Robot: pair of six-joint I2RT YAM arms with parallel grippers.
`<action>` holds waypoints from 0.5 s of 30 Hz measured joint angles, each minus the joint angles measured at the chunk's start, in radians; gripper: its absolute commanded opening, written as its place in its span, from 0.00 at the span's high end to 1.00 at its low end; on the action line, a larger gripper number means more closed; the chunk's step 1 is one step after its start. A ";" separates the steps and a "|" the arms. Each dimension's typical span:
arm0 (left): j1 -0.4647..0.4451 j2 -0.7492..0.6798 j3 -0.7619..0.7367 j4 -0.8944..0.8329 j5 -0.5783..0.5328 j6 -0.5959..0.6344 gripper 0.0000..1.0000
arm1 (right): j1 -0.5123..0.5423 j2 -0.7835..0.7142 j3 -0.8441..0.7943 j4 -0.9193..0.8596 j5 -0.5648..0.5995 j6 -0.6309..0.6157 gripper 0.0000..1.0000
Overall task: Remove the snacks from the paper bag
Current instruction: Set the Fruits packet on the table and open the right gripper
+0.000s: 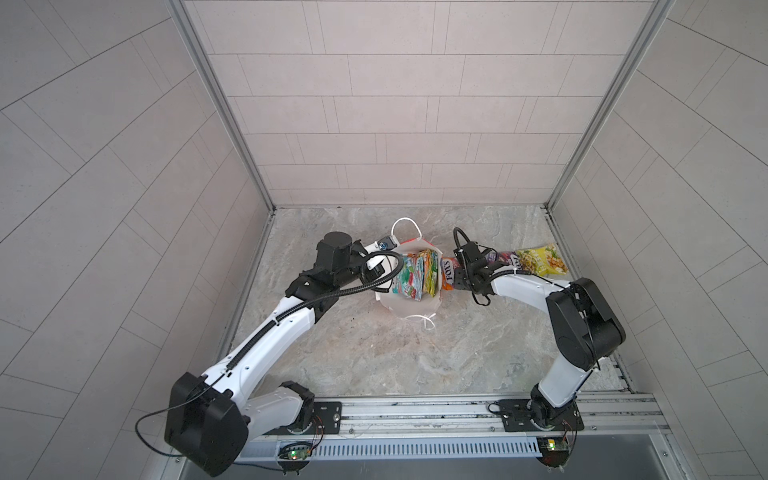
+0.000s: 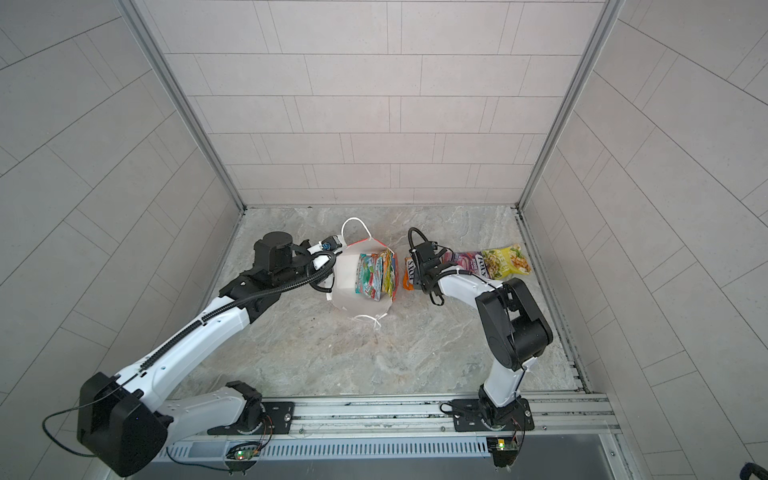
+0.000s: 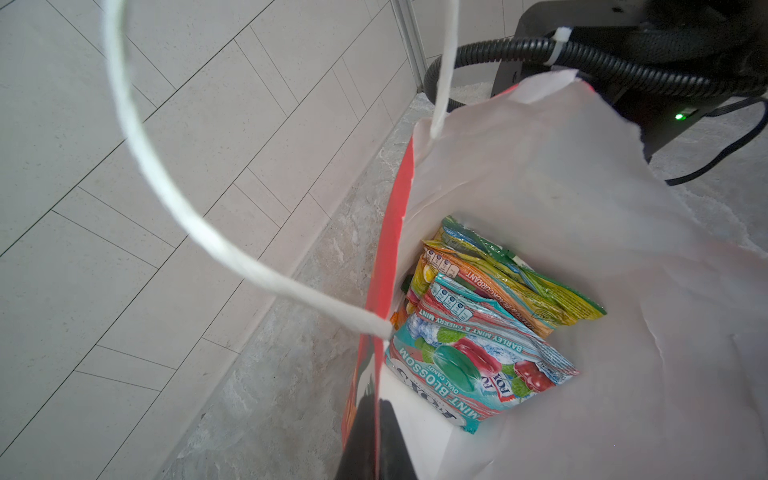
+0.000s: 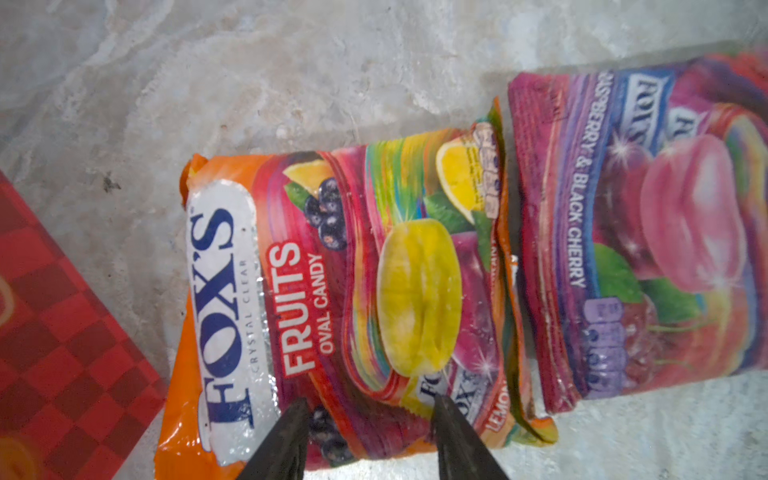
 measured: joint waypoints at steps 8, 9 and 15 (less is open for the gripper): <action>0.000 -0.001 0.000 0.000 -0.001 0.000 1.00 | -0.009 0.013 0.018 0.006 0.021 -0.002 0.49; 0.000 -0.001 0.000 0.000 -0.001 0.000 1.00 | -0.009 0.013 0.018 0.004 0.019 -0.003 0.49; 0.000 -0.001 0.000 0.000 -0.002 0.000 1.00 | 0.010 -0.066 -0.014 -0.008 -0.001 -0.004 0.48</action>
